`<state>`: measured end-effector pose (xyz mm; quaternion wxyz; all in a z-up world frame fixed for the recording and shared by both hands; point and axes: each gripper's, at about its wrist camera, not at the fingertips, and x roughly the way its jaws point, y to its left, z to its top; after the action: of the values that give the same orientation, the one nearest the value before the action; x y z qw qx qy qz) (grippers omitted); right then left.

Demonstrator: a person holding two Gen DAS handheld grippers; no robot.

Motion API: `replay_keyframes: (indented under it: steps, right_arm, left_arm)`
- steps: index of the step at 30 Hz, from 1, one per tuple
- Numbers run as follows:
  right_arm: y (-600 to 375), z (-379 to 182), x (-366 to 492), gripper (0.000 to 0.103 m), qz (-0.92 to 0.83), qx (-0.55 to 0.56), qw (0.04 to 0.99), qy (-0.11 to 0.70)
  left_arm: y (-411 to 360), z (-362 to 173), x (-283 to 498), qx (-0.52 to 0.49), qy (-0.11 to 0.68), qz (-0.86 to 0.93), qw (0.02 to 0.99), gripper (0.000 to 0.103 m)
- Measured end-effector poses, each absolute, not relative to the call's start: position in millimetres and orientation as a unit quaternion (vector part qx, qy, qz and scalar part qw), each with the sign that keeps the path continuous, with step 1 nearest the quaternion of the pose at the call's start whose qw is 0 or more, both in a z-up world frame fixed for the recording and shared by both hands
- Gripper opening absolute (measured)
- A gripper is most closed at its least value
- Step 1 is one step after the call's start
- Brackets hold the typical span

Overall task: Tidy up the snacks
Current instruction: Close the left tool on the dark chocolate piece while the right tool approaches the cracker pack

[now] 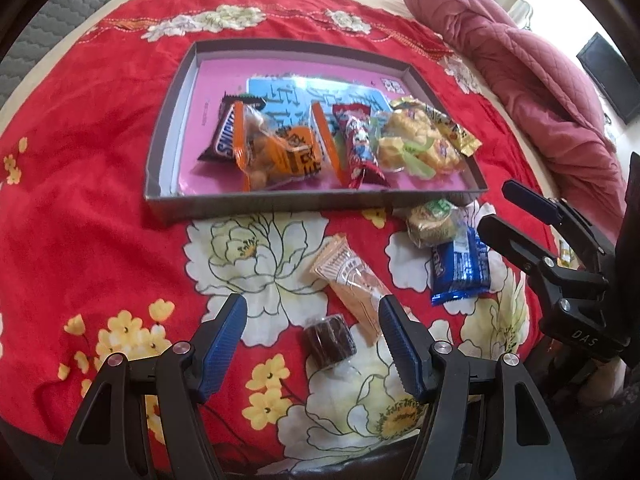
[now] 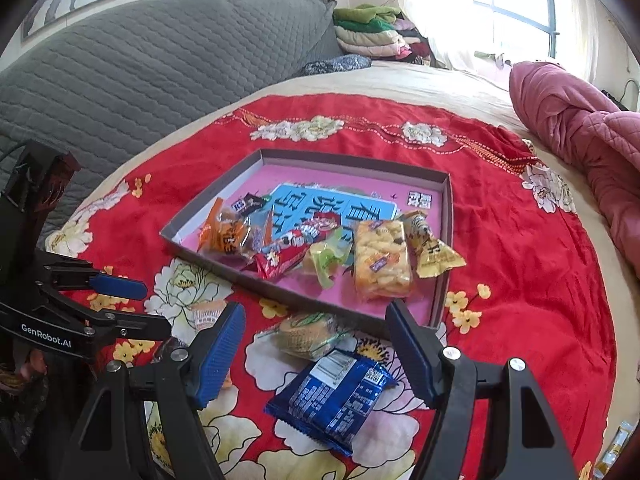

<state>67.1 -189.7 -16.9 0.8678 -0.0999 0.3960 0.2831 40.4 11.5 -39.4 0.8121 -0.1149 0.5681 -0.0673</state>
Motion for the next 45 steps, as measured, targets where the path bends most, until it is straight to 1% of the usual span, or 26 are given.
replay_keyframes:
  steps: [8,21,27,39,40,41,43,45]
  right_arm:
    - [-184.3,-27.5,67.5,0.072,0.281,-0.115,0.858,0.413]
    - [-183.5,-35.4,72.1,0.072,0.284,-0.107,0.852,0.426]
    - [-175.6,-47.4,80.0,0.072,0.293,-0.104,0.841,0.443]
    - [-152.2,-68.5,83.3,0.072,0.298,-0.146,0.828,0.451]
    - [-151.4,-70.1,83.0,0.072,0.297,-0.149,0.828,0.452]
    - [-150.6,-71.0,82.6,0.072,0.296,-0.152,0.828,0.451]
    - [-148.7,-72.8,81.6,0.072,0.294,-0.158,0.828,0.451]
    - [-148.1,-73.3,80.9,0.071,0.293,-0.158,0.829,0.45]
  left_arm:
    - [5.1,-45.9,38.9,-0.112,0.578,-0.073,0.805,0.07]
    - [-2.3,-62.8,33.6,-0.122,0.597,-0.082,0.788,0.07]
    - [0.7,-71.7,33.1,-0.132,0.602,-0.08,0.784,0.07]
    - [-3.1,-77.1,35.6,-0.132,0.591,-0.076,0.792,0.07]
    - [-3.5,-77.4,36.4,-0.131,0.591,-0.076,0.793,0.069]
    - [-4.6,-77.7,36.9,-0.129,0.591,-0.075,0.793,0.065]
    - [-6.4,-77.8,37.9,-0.124,0.59,-0.073,0.794,0.06]
    - [-9.5,-77.7,40.7,-0.118,0.591,-0.071,0.795,0.05]
